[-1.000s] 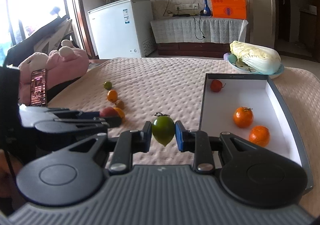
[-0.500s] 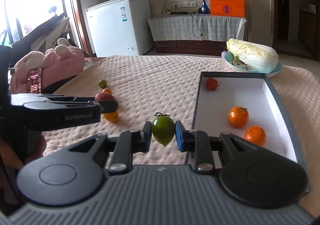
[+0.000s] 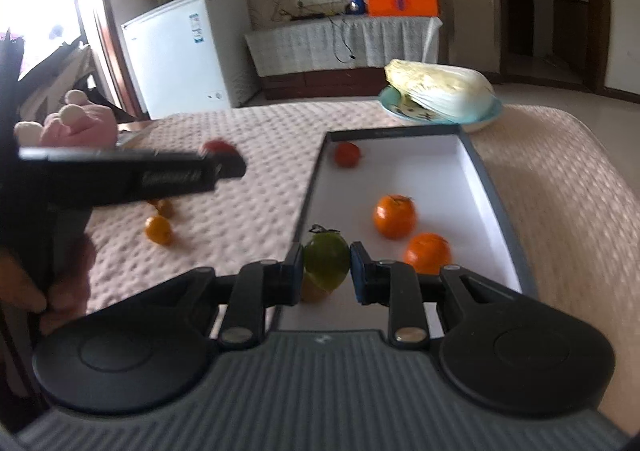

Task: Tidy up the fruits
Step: 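Lift and carry the red apple and green tomato over the open box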

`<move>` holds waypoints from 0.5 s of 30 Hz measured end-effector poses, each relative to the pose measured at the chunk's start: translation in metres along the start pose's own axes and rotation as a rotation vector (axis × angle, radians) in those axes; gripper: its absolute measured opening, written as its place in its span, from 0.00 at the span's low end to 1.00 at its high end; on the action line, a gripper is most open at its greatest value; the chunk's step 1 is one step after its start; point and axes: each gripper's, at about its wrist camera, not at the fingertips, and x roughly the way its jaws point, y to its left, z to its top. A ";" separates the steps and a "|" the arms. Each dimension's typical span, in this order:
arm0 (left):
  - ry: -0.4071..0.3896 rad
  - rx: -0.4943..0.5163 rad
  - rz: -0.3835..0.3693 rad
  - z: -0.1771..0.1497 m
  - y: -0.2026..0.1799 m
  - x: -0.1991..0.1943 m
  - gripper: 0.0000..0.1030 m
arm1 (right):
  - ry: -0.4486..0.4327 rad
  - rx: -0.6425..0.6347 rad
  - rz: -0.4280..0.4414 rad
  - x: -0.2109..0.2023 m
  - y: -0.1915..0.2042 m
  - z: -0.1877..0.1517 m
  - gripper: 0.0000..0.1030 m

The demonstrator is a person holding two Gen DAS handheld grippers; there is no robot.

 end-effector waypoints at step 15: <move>0.041 0.081 -0.076 0.026 -0.090 0.061 0.40 | 0.025 0.057 -0.065 -0.009 -0.033 -0.005 0.27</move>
